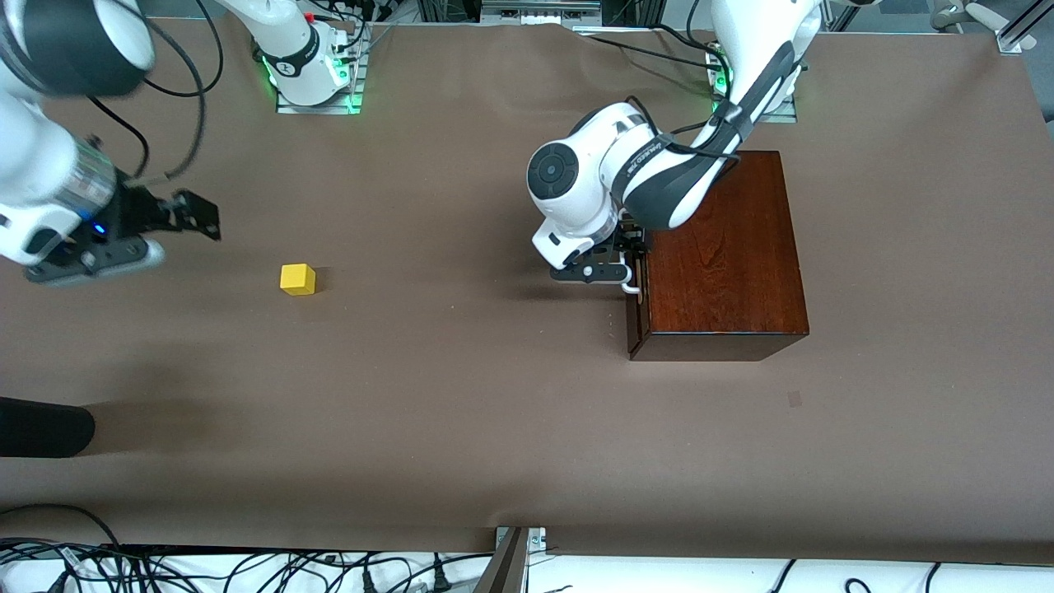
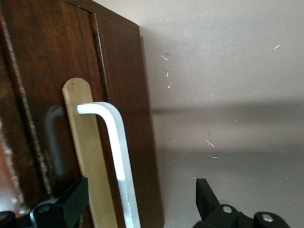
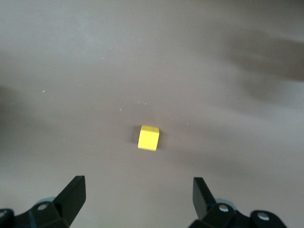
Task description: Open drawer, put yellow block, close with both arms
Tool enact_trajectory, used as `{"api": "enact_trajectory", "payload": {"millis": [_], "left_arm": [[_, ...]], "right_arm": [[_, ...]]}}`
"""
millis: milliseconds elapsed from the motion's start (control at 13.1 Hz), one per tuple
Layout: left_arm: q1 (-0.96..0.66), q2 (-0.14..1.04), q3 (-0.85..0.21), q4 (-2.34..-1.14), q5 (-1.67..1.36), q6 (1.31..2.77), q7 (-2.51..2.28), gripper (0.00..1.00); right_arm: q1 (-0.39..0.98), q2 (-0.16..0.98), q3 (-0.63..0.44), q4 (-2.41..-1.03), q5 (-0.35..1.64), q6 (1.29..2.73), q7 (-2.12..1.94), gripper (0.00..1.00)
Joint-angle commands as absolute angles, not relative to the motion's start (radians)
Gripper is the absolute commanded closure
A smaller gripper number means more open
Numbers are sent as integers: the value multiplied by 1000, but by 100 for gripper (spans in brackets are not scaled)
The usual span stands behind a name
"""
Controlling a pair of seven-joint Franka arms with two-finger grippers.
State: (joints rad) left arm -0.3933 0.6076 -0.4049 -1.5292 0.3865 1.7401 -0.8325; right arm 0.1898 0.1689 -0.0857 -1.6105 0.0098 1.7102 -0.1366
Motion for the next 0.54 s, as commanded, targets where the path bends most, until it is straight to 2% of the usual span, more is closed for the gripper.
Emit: {"api": "enact_trajectory", "payload": {"millis": [0, 460], "left_arm": [[-426, 640, -400, -1531, 422, 1747, -888, 0], [-456, 666, -406, -1526, 483, 1775, -951, 0]], "right_arm": [[179, 160, -84, -1784, 29, 1885, -140, 0], [173, 224, -92, -2054, 87, 2273, -124, 0]]}}
